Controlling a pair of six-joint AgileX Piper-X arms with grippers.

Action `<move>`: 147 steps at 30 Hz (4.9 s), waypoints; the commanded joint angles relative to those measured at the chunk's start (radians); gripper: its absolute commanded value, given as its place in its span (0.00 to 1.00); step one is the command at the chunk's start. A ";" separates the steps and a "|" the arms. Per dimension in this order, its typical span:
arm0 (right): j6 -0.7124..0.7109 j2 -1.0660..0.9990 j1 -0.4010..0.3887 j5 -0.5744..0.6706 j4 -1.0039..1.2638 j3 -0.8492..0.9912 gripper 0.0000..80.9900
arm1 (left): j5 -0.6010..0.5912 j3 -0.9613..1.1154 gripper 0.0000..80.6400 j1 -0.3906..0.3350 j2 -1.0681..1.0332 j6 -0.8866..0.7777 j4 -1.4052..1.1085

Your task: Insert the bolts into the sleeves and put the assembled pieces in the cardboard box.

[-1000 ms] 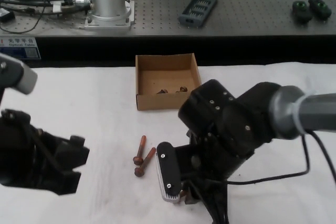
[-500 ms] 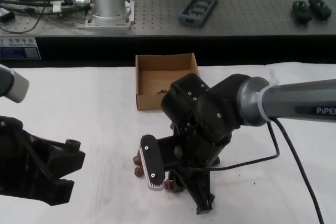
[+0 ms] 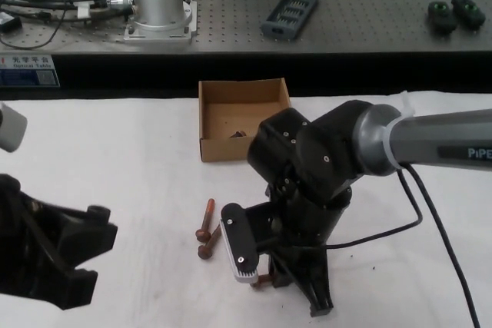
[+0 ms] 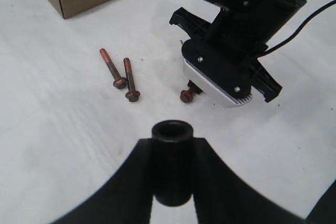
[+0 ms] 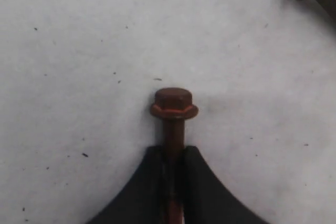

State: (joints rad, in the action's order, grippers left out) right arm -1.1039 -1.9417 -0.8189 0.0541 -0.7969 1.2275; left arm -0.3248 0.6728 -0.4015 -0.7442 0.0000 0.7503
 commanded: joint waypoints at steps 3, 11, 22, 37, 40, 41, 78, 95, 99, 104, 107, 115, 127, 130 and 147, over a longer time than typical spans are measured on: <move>0.033 -0.002 0.031 -0.040 0.025 0.002 0.04 | -0.003 -0.001 0.01 0.000 0.007 -0.022 0.029; 0.102 -0.002 0.031 0.019 0.122 0.002 0.05 | -0.001 -0.046 0.01 0.000 0.007 -0.072 -0.057; 0.459 0.119 0.174 0.380 0.156 -0.006 0.05 | -0.113 -0.466 0.01 0.000 0.007 -0.329 -0.614; 1.124 0.467 0.340 0.756 0.845 -0.331 0.05 | -0.083 -0.488 0.01 -0.003 -0.341 -0.383 -1.182; 1.273 0.506 0.340 0.772 1.015 -0.426 0.05 | -0.107 -0.424 0.01 -0.038 -0.486 -0.348 -1.248; 1.325 0.514 0.340 0.772 1.089 -0.460 0.05 | -0.107 -0.399 0.01 -0.058 -0.529 -0.325 -1.262; 1.755 0.268 0.277 0.761 2.008 -0.831 0.05 | -0.251 -0.265 0.01 -0.268 -0.843 -0.120 -1.486; 1.759 0.268 0.249 0.777 2.037 -0.897 0.05 | -0.278 -0.265 0.01 -0.268 -0.842 -0.228 -1.562; 1.762 0.268 0.236 0.777 2.037 -0.897 0.05 | -0.320 -0.265 0.01 -0.268 -0.842 -0.230 -1.560; 1.766 0.268 0.234 0.780 2.037 -0.897 0.05 | -0.326 -0.265 0.01 -0.268 -0.842 -0.233 -1.555; 1.775 0.271 0.234 0.795 2.041 -0.897 0.05 | -0.330 -0.265 0.01 -0.268 -0.842 -0.234 -1.544; 1.777 0.271 0.234 0.795 2.045 -0.897 0.05 | -0.334 -0.265 0.01 -0.268 -0.842 -0.235 -1.507; 1.784 0.271 0.234 0.817 2.045 -0.897 0.05 | -0.343 -0.265 0.01 -0.268 -0.842 -0.237 -1.509; 1.784 0.271 0.234 0.817 2.037 -0.897 0.05 | -0.344 -0.265 0.01 -0.268 -0.842 -0.240 -1.516; 1.784 0.271 0.234 0.839 2.037 -0.913 0.05 | -0.331 -0.265 0.01 -0.268 -0.842 -0.475 -1.621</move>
State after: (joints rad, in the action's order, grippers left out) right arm 0.6790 -1.6724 -0.5836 0.8769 1.2381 0.3211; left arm -0.6621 0.3973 -0.6685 -1.5912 -0.4174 -0.8309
